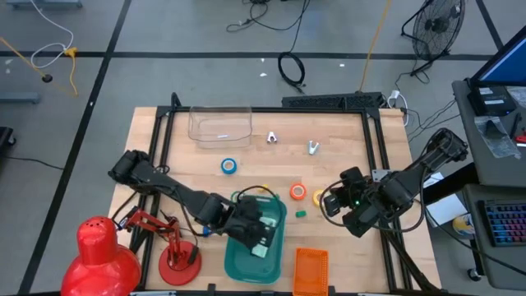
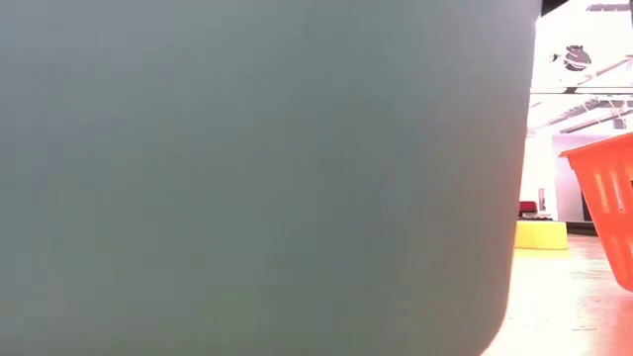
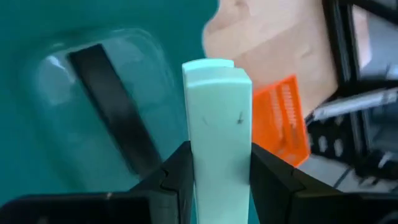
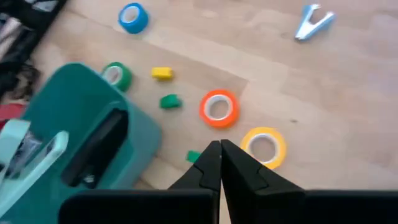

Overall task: Pick and place Stapler, Stapler remover, tape
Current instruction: Put the light green stapler into the green bin

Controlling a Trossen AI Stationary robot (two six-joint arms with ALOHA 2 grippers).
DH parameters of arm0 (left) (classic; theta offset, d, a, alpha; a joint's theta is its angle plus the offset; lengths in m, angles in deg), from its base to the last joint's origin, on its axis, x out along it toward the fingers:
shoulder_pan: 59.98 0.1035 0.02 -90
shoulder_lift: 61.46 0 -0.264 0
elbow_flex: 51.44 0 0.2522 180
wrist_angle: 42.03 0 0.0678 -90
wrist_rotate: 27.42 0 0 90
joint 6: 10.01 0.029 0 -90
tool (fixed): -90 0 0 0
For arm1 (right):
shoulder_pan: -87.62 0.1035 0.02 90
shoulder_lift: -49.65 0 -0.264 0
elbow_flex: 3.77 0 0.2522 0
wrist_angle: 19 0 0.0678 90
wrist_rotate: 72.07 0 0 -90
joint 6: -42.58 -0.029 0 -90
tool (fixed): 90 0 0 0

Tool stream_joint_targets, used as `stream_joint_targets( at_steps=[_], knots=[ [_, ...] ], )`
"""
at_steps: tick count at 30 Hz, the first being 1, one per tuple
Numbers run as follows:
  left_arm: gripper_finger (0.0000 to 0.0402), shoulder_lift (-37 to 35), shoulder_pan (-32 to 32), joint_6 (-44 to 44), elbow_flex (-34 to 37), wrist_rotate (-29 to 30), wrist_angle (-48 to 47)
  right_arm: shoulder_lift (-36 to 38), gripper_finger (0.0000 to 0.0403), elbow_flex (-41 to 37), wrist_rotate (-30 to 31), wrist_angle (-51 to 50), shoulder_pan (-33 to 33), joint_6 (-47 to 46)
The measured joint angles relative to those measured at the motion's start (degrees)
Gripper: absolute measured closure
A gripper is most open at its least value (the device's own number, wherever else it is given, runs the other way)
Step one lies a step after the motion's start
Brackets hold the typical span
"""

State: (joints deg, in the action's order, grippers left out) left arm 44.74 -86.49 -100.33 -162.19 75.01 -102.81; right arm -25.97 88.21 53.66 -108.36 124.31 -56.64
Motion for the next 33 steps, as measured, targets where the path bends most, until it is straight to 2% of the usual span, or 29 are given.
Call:
stream_joint_targets(
  at_steps=[2,6,12,17,22,33],
  knots=[
    [0.0283,0.8,-0.1,-3.6,-0.1,1.5,0.5,0.1,0.0402,0.0,-1.3,-1.4,-0.3,1.6],
    [0.0283,5.3,0.6,-7.9,-5.3,5.1,-1.8,0.3,0.0402,0.0,-5.2,-2.3,-0.4,12.3],
    [0.0283,17.5,4.3,-9.2,-23.2,4.6,-18.5,1.1,0.0402,0.0,-7.3,-3.3,0.1,25.5],
    [0.0283,25.3,6.0,-10.2,-36.1,2.9,-28.4,2.9,0.0402,0.0,-7.4,-3.6,0.2,29.9],
    [0.0283,24.9,5.5,-14.0,-37.4,3.1,-33.4,5.1,0.0402,0.0,-7.3,-3.7,0.2,32.5],
    [0.0283,25.1,3.7,-16.1,-34.1,1.1,-29.9,8.0,0.0402,0.0,-5.5,-3.5,0.2,34.2]
  ],
)
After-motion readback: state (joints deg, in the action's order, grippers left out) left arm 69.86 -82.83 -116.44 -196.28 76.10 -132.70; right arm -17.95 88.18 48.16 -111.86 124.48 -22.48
